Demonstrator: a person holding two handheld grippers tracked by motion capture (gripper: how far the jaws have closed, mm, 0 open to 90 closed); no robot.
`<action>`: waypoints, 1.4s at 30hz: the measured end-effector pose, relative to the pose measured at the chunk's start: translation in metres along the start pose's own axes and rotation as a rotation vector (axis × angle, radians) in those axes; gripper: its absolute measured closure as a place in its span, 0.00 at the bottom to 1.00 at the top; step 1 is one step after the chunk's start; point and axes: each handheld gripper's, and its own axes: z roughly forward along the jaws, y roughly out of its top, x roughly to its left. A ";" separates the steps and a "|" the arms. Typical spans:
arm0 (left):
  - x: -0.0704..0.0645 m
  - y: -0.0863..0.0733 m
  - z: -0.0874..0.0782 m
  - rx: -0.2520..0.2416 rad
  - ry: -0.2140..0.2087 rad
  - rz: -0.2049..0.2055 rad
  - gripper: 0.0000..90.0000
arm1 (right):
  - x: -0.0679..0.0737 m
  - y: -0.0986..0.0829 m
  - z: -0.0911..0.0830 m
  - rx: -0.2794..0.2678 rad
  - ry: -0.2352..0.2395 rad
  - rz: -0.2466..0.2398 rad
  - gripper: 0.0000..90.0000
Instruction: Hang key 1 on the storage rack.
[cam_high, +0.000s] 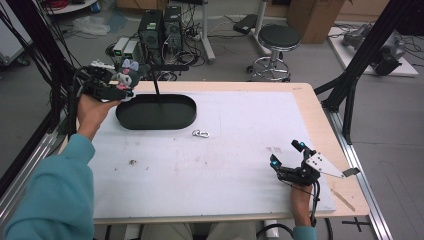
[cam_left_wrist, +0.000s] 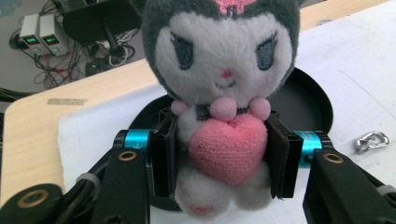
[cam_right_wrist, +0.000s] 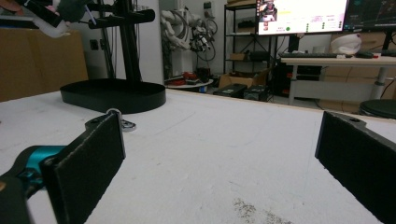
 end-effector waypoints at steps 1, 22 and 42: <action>0.000 0.001 0.001 -0.004 0.002 -0.005 0.59 | 0.000 0.000 0.000 0.001 0.000 0.000 0.01; 0.006 0.000 0.018 -0.009 0.013 -0.044 0.59 | 0.000 0.000 0.000 -0.001 -0.001 0.000 0.01; 0.000 -0.018 0.026 0.056 0.027 -0.004 0.59 | 0.000 0.000 0.000 -0.001 -0.001 -0.003 0.01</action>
